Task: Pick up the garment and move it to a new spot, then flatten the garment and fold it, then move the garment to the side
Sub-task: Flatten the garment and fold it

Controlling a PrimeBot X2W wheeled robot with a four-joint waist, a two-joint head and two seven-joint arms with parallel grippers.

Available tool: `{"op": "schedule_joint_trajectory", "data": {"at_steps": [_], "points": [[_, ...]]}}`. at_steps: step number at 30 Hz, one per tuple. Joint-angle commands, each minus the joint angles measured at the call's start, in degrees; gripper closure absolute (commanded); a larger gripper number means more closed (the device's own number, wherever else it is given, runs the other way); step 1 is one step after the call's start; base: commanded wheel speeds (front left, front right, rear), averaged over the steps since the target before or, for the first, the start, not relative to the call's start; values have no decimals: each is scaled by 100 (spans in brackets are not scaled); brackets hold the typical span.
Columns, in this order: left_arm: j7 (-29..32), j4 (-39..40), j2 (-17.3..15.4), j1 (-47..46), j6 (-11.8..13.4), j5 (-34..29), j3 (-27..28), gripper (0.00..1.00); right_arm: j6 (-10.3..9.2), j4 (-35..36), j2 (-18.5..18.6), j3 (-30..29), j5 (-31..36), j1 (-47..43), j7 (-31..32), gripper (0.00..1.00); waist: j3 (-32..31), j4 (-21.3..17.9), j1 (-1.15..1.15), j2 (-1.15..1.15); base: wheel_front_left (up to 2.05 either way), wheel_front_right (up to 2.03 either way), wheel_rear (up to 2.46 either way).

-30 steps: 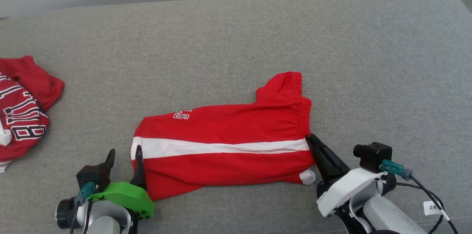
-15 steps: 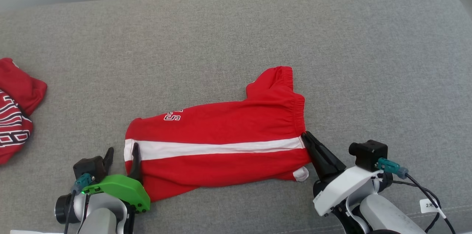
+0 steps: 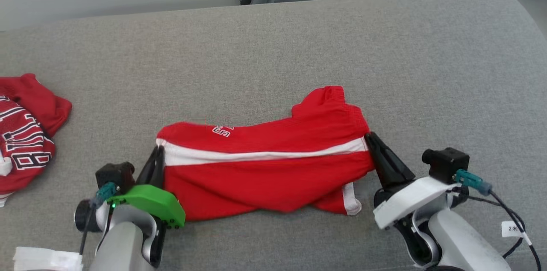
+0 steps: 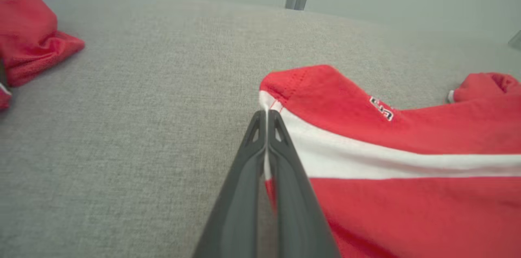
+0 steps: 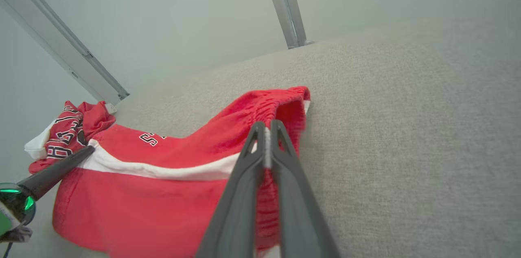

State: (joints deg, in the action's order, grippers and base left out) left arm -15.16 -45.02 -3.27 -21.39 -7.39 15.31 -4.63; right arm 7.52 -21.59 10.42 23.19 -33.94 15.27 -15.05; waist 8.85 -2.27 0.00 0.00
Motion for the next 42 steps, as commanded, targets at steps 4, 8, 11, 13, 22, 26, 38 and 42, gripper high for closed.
{"op": "schedule_joint_trajectory", "data": {"at_steps": [4, 8, 11, 13, 22, 26, 38, 42], "points": [[0, 944, -396, -445, -5, 198, -250, 100, -6, 310, 129, -329, 43, 450, -19, 100, -353, 168, 0, 0, 0, 0, 0], [1, 1364, -699, -844, -1, 321, -425, 100, -7, 444, 281, -409, 7, 852, -19, 100, -347, 195, 0, 0, 0, 0, 0], [50, 1531, -1012, -1443, 0, 437, -627, 100, -8, 452, 505, -381, 22, 1400, -19, 100, -159, 216, 0, 0, 0, 0, 0], [136, 1565, -1167, -1946, 0, 510, -743, 100, -8, 371, 613, -366, -63, 1891, -19, 100, 102, 225, 0, 0, 0, 0, 0], [176, 1401, -1523, -4655, 77, 23, -1144, 100, -8, -588, 1013, -227, 224, 4944, 69, 100, 1743, 315, 0, 0, 0, 0, 0], [44, 1253, -1510, -5754, 309, -300, -1121, 100, -8, -1007, 1079, -125, 747, 6252, 12, 100, 2191, 441, 0, 0, 0, 0, 0], [2, 1867, -730, -3895, 250, -304, -710, 100, -8, -886, 1142, 121, 1378, 5297, -17, 100, 2329, 716, 0, 0, 0, 0, 0], [1, 1728, -389, -2518, 159, -209, -422, 100, -8, -739, 1167, 318, 1036, 4038, -18, 100, 2046, 637, 0, 0, 0, 0, 0]]}}
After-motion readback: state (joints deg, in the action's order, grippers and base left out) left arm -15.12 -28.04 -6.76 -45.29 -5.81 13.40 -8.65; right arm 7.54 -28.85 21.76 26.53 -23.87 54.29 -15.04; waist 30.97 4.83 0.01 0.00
